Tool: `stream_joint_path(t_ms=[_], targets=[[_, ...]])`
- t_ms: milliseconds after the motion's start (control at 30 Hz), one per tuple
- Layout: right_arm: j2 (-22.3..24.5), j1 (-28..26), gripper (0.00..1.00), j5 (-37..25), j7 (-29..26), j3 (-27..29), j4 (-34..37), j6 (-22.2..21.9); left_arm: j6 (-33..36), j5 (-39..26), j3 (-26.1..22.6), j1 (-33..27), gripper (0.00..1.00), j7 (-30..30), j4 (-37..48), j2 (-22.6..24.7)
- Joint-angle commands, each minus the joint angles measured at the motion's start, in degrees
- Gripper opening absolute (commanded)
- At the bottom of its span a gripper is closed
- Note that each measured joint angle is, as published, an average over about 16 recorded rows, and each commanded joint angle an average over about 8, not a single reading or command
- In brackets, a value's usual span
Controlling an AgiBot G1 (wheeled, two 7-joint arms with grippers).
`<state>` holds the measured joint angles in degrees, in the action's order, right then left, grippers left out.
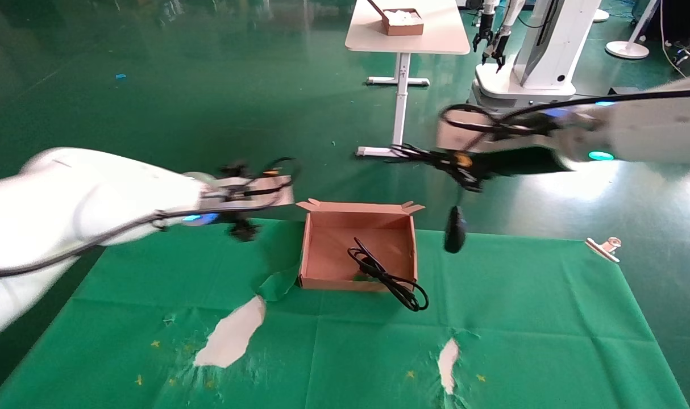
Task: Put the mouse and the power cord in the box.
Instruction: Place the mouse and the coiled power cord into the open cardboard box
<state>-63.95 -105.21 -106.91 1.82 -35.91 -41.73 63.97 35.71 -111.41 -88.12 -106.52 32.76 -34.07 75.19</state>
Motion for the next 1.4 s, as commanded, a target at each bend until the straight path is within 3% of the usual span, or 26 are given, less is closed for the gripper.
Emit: stream_joint_path(t_ms=[33, 333, 567, 600, 833, 867, 1400], targets=[[-2.46, -0.5, 0.0, 0.18, 2.27, 0.0, 2.95, -2.08, 2.14, -1.33, -0.81, -0.95, 1.0, 1.1, 0.83, -1.01], [-12.58, -2.6, 0.0, 3.44, 12.17, 0.2, 15.92, -7.5, 3.9, -5.37, -2.04, -1.38, 1.0, 7.24, -5.09, -3.32], [-14.76, 0.42, 0.0, 5.68, 15.21, -5.45, 18.15, -13.1, 4.52, -8.09, -2.6, -1.42, 1.0, 11.09, -8.5, -4.48], [-14.79, 0.92, 0.07, 5.79, 14.98, -6.49, 18.07, -13.99, 4.59, -8.37, -2.65, -1.42, 1.0, 11.48, -8.84, -4.59], [-15.28, 3.06, 0.94, 6.79, 12.92, -11.22, 18.34, -17.85, 5.01, -9.58, -2.95, -1.47, 1.0, 13.04, -10.22, -5.24], [-15.34, 3.19, 1.0, 6.86, 12.83, -11.5, 18.39, -18.09, 5.05, -9.66, -2.98, -1.48, 1.0, 13.11, -10.29, -5.29], [-14.98, 2.77, 1.0, 6.51, 13.1, -10.5, 18.02, -17.24, 4.96, -9.42, -2.87, -1.44, 1.0, 12.83, -10.04, -5.08]])
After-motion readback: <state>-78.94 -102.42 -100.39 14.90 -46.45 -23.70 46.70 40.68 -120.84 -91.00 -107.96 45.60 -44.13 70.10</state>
